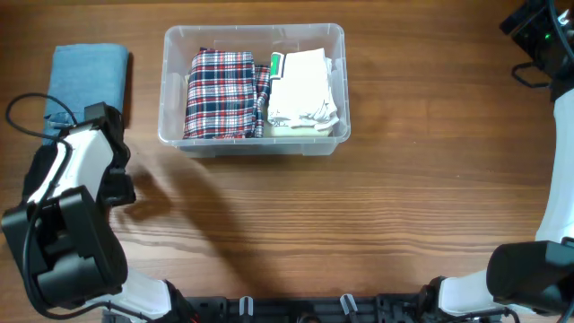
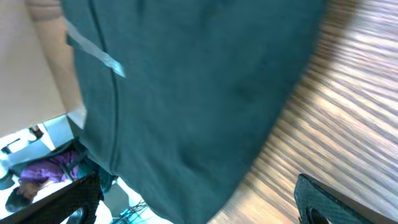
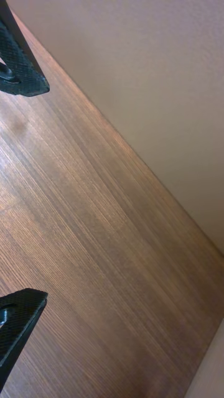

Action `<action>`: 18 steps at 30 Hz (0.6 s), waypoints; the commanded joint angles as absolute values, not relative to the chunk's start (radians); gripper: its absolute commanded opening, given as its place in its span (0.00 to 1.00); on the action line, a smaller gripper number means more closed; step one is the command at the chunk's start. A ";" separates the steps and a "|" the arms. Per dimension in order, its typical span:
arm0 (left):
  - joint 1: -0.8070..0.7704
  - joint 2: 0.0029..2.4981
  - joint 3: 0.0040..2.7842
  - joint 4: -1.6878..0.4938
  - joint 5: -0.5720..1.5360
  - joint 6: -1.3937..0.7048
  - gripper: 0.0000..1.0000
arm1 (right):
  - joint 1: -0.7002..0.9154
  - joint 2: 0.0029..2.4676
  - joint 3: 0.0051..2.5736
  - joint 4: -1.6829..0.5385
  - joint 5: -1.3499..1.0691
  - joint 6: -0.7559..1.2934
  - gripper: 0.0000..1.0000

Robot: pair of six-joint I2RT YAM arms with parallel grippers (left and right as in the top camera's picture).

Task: Pack container
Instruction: 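Reach the left gripper to the black garment and grasp it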

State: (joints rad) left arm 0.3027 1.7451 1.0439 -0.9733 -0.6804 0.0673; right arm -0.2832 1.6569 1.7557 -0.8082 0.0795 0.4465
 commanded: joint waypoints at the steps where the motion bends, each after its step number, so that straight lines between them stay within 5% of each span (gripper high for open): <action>1: 0.329 1.801 1.039 -0.949 -0.732 0.076 1.00 | -0.281 1.663 1.757 -0.809 0.082 0.455 1.00; 18: 0.323 2.009 1.040 -0.677 -0.763 0.071 0.97 | -0.281 1.663 1.757 -0.809 0.082 0.455 1.00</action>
